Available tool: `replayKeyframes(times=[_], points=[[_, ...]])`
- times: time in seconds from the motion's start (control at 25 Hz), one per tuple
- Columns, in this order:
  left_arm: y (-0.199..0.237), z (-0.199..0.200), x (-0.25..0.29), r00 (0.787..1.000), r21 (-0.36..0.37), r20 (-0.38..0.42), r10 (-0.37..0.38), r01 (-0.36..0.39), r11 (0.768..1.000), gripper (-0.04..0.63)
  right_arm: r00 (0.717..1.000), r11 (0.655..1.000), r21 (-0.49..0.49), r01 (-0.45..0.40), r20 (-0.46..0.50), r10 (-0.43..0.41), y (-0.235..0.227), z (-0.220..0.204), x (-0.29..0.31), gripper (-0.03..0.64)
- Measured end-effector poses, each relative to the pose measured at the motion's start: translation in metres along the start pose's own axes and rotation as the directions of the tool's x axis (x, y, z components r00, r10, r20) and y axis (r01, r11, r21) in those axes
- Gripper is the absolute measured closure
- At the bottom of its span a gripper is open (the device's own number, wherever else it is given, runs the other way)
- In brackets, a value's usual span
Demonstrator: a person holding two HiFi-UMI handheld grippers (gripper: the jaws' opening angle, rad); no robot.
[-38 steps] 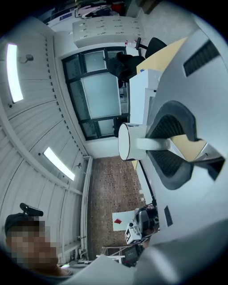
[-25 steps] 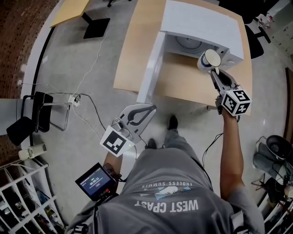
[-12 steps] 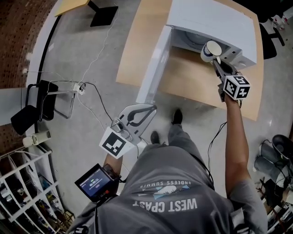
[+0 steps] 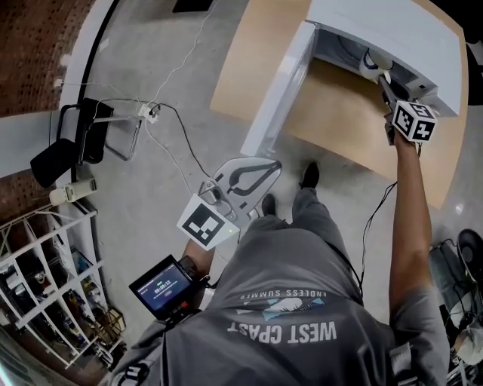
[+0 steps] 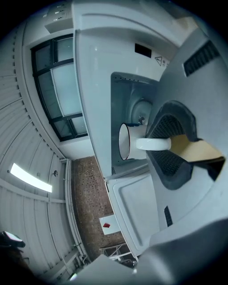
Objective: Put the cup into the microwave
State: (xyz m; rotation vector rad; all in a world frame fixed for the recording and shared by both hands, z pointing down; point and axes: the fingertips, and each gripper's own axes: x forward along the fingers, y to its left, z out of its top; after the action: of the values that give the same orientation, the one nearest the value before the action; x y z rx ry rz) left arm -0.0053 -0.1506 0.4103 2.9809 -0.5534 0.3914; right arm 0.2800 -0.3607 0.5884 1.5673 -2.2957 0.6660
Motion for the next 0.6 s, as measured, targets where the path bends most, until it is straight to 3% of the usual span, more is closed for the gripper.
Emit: replayKeyframes(times=[0.6], points=[[0.012,-0.001,0.003,0.999,-0.037,-0.033,0.01,-0.012,0.999,0.575,0.994,0.997,-0.037,0.069,0.082,-0.065,-0.029,0.016,0.066,0.549]])
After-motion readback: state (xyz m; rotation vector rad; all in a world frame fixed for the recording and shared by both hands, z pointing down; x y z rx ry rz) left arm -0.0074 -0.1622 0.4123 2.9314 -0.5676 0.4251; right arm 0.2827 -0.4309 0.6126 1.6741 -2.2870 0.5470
